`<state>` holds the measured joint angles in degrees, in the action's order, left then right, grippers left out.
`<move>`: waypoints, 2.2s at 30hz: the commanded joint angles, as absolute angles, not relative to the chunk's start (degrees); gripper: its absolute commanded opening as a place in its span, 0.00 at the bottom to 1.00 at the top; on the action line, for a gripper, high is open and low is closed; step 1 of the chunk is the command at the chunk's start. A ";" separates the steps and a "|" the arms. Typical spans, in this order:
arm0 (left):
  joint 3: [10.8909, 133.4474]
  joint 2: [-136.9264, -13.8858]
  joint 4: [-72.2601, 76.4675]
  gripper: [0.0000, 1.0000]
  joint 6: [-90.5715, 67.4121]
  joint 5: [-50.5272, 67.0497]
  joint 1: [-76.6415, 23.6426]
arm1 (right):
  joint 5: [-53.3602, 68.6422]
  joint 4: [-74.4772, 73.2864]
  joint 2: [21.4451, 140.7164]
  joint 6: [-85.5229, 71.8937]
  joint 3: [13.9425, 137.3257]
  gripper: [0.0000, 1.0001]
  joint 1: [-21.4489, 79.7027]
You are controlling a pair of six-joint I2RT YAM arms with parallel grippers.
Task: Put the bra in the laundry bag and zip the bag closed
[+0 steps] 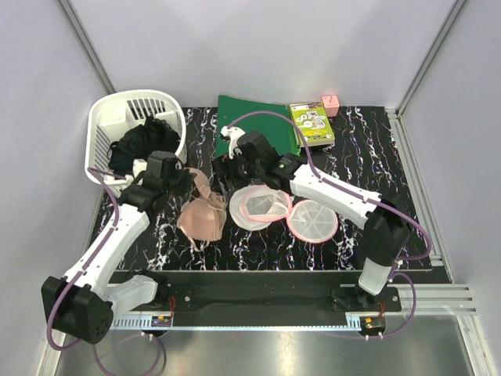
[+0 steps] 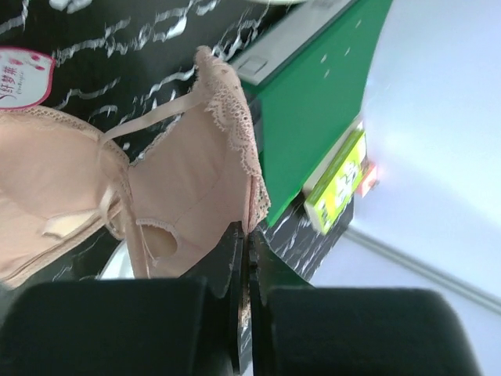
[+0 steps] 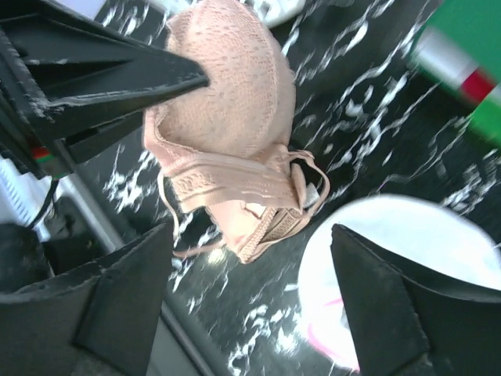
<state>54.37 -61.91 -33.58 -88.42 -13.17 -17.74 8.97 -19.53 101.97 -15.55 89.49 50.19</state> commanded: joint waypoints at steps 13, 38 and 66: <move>35.16 -40.62 -41.48 0.00 -93.16 -7.56 -19.51 | 30.84 -20.74 106.52 -9.75 89.91 0.93 47.20; 29.51 -13.54 -68.72 0.21 -87.46 5.20 -19.69 | 46.39 -20.04 109.95 -9.14 92.11 0.93 51.67; 45.36 -37.18 -67.34 0.93 -64.60 -0.36 -19.51 | 40.80 -18.98 107.94 -20.38 80.34 0.97 59.94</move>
<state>49.67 -37.71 -73.69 -68.77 -6.17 -19.75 48.38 -20.21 115.28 -14.39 82.35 60.77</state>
